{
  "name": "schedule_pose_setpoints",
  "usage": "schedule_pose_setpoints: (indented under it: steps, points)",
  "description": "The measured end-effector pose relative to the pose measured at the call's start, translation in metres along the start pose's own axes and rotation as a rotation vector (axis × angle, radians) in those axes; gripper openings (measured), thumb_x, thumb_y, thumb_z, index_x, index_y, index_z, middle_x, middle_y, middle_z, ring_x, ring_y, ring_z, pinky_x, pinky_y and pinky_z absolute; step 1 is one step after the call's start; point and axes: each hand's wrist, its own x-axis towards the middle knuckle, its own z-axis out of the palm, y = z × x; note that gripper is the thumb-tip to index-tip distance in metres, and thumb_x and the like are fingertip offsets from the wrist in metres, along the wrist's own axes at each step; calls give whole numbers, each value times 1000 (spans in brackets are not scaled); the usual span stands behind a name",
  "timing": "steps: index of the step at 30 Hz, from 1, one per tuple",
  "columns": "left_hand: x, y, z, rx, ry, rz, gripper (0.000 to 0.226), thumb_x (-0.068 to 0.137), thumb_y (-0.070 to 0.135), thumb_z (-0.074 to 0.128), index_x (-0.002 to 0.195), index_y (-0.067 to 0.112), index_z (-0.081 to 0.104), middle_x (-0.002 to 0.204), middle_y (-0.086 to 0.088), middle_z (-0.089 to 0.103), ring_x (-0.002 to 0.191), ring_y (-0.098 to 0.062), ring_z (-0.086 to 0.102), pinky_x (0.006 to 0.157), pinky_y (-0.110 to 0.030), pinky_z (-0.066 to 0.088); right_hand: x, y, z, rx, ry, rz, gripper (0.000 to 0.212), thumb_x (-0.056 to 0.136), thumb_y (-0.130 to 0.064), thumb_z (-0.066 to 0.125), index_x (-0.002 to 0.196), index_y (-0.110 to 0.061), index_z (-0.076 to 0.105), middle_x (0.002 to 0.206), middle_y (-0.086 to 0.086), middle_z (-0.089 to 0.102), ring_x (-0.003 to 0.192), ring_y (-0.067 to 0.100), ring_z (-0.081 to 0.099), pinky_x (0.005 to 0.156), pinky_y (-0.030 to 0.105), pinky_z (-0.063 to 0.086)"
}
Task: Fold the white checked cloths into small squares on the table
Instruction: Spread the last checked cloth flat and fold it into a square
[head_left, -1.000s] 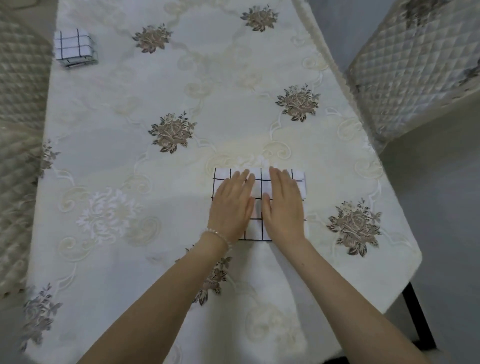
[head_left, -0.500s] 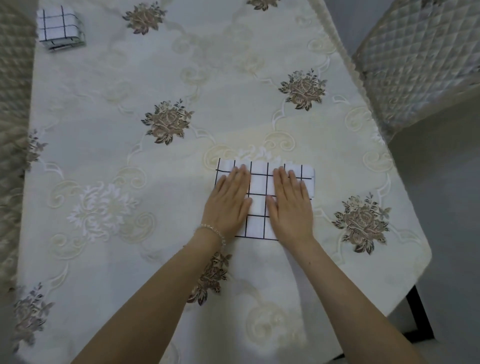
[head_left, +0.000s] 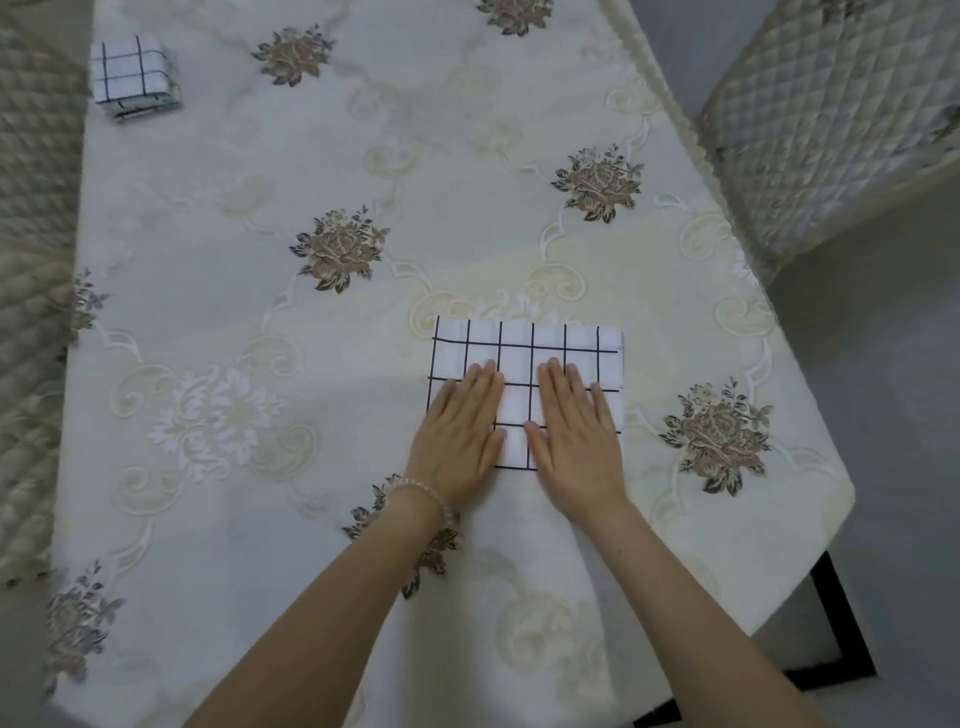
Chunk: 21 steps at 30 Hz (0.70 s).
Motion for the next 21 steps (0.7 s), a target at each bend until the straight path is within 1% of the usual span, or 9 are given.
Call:
schedule_pose_setpoints:
  steps: [5, 7, 9, 11, 12, 15, 17, 19, 21]
  points:
    - [-15, -33, -11, -10, -1, -189, 59, 99, 34, 17, 150, 4, 13, 157, -9, 10, 146, -20, 9, 117, -36, 8, -10, 34, -10, -13, 11, 57, 62, 100, -41, 18, 154, -12, 11, 161, 1, 9, 149, 15, 3, 120, 38, 2]
    - [-14, -29, -17, -31, -5, -199, 59, 98, 33, 18, 149, 2, 17, 156, -11, 16, 145, -22, 15, 118, -37, 10, -10, 32, -12, -4, 3, 63, 62, 100, -42, 17, 154, -12, 11, 161, 1, 10, 149, 16, 3, 120, 39, 3]
    - [-9, -20, -24, -94, 12, -240, 57, 95, 26, 32, 144, -3, 27, 151, -19, 29, 140, -30, 28, 116, -41, 22, -9, 31, -14, 10, 0, 70, 62, 99, -42, 17, 153, -12, 14, 161, 2, 12, 148, 16, 5, 120, 39, 4]
    - [1, -7, -33, -218, 65, -349, 57, 85, 10, 53, 136, -10, 38, 137, -27, 44, 125, -40, 45, 104, -47, 39, -11, 31, -15, 9, -15, 72, 63, 99, -43, 16, 153, -12, 13, 161, 2, 12, 148, 16, 6, 120, 39, 3]
    - [7, -1, -39, -279, 94, -433, 58, 81, 5, 57, 134, -10, 39, 132, -27, 47, 119, -40, 47, 100, -46, 42, -11, 31, -15, 3, -22, 71, 63, 99, -43, 15, 154, -12, 13, 161, 2, 11, 148, 16, 5, 120, 39, 3]
    - [20, 14, -56, -433, 77, -623, 58, 84, 7, 54, 137, -5, 33, 127, -22, 43, 109, -35, 43, 93, -34, 31, -11, 31, -16, 1, -23, 72, 64, 98, -44, 14, 154, -12, 13, 161, 2, 11, 148, 16, 5, 120, 38, 2]
    - [25, 19, -65, -599, 98, -747, 54, 85, 8, 55, 133, -2, 34, 121, -16, 40, 97, -30, 47, 81, -28, 34, -11, 31, -16, 6, -27, 75, 64, 98, -44, 15, 154, -12, 13, 161, 2, 12, 148, 15, 5, 120, 38, 1]
    - [28, 14, -71, -745, 60, -903, 46, 86, 13, 57, 125, 2, 37, 105, -5, 42, 84, -24, 47, 72, -27, 37, -11, 32, -16, 9, -29, 73, 64, 98, -44, 15, 154, -12, 12, 161, 2, 11, 148, 15, 4, 120, 38, 0]
    - [28, 3, -72, -813, -33, -962, 33, 83, 20, 60, 110, 8, 45, 88, -1, 46, 78, -21, 48, 67, -28, 37, -10, 33, -14, 15, -30, 70, 65, 98, -44, 13, 154, -12, 11, 161, 2, 10, 148, 16, 3, 120, 38, 0]
